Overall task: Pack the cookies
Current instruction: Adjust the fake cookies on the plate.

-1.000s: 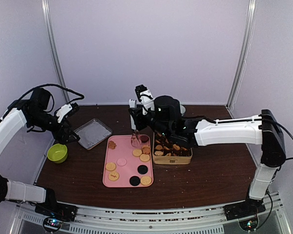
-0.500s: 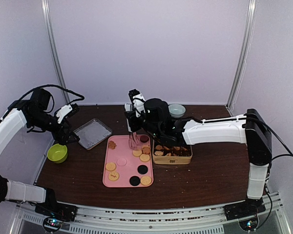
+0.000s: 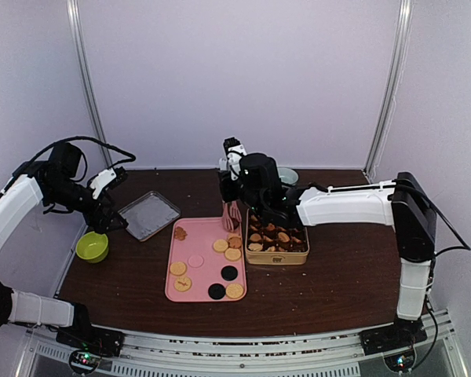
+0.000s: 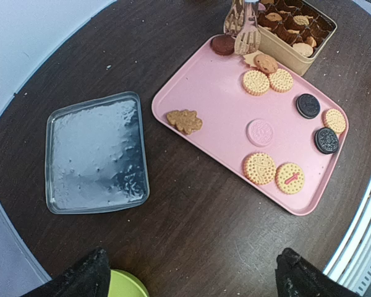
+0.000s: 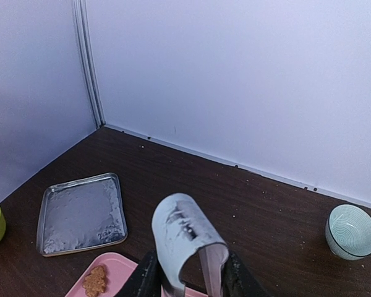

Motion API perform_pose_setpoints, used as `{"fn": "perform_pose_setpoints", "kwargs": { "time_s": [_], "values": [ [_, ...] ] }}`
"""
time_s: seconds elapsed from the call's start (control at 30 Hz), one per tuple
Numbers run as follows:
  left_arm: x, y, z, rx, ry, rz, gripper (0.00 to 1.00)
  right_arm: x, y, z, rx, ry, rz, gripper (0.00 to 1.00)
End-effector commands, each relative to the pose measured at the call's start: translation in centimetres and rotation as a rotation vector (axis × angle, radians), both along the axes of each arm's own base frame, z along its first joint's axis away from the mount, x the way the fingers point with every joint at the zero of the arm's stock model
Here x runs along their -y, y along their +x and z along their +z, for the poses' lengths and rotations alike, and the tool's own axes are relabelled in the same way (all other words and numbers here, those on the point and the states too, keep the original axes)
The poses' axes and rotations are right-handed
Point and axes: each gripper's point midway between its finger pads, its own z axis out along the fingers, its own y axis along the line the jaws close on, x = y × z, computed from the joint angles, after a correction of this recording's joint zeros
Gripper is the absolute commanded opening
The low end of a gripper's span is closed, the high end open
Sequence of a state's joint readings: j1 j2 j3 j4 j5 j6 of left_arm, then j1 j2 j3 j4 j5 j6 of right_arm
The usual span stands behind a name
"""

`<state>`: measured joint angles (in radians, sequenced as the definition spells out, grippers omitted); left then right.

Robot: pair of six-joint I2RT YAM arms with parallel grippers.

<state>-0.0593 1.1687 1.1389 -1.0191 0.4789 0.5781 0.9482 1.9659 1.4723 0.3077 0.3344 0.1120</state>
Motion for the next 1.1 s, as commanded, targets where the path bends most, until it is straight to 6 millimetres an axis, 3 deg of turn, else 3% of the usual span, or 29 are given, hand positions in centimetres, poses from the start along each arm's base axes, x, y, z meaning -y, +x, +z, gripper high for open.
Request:
{"fn": "perform_pose_setpoints", "kwargs": {
  "time_s": [0.0, 0.47, 0.8, 1.07],
  "values": [
    [-0.2, 0.1, 0.2, 0.014, 0.003, -0.004, 0.96, 0.3, 0.3, -0.9, -0.009, 0.003, -0.024, 0.34],
    [-0.1, 0.1, 0.2, 0.009, -0.001, -0.006, 0.96, -0.2, -0.8, -3.7, -0.076, 0.028, 0.026, 0.34],
    [0.0, 0.0, 0.1, 0.008, -0.006, -0.013, 0.95, -1.6, -4.4, -3.7, -0.092, 0.04, 0.096, 0.33],
    [0.1, -0.1, 0.2, 0.01, -0.011, -0.015, 0.95, 0.3, -5.9, -4.6, -0.095, 0.014, 0.07, 0.32]
  ]
}}
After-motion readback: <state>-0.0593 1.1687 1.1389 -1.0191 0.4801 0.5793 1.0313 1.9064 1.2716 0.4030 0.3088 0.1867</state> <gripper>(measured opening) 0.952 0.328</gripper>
